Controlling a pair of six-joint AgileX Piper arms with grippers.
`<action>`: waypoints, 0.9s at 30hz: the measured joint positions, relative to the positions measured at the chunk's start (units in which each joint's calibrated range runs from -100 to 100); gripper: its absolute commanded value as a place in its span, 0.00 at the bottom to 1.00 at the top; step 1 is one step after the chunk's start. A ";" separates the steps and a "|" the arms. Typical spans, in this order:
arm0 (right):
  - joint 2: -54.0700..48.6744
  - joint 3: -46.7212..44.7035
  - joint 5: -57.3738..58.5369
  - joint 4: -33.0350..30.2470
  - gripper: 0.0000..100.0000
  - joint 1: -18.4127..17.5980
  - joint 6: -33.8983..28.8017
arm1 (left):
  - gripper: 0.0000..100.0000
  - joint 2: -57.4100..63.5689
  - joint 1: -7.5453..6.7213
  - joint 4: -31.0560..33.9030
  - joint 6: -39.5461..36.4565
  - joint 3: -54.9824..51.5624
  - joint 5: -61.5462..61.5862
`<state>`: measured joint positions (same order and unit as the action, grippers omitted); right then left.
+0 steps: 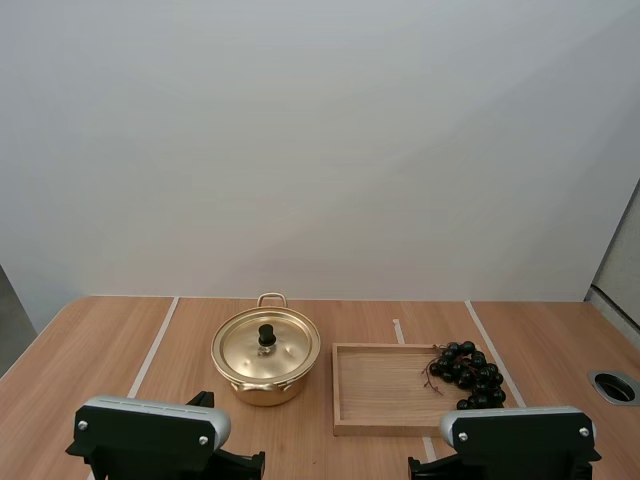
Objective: Open the lid, put the grape in the pot, and close it
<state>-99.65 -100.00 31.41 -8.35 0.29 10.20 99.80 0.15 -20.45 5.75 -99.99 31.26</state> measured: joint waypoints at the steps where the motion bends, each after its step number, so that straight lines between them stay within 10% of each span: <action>1: 0.00 0.00 0.00 0.00 0.00 0.00 0.00 | 0.00 0.00 0.00 0.00 0.00 0.00 0.00; 27: 0.00 2.81 1.71 0.11 0.00 0.00 0.00 | 0.00 0.00 0.00 -0.33 0.00 3.77 1.25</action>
<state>-99.65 -97.19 33.12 -8.24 0.29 10.20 99.80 0.15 -20.78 5.75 -96.21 32.51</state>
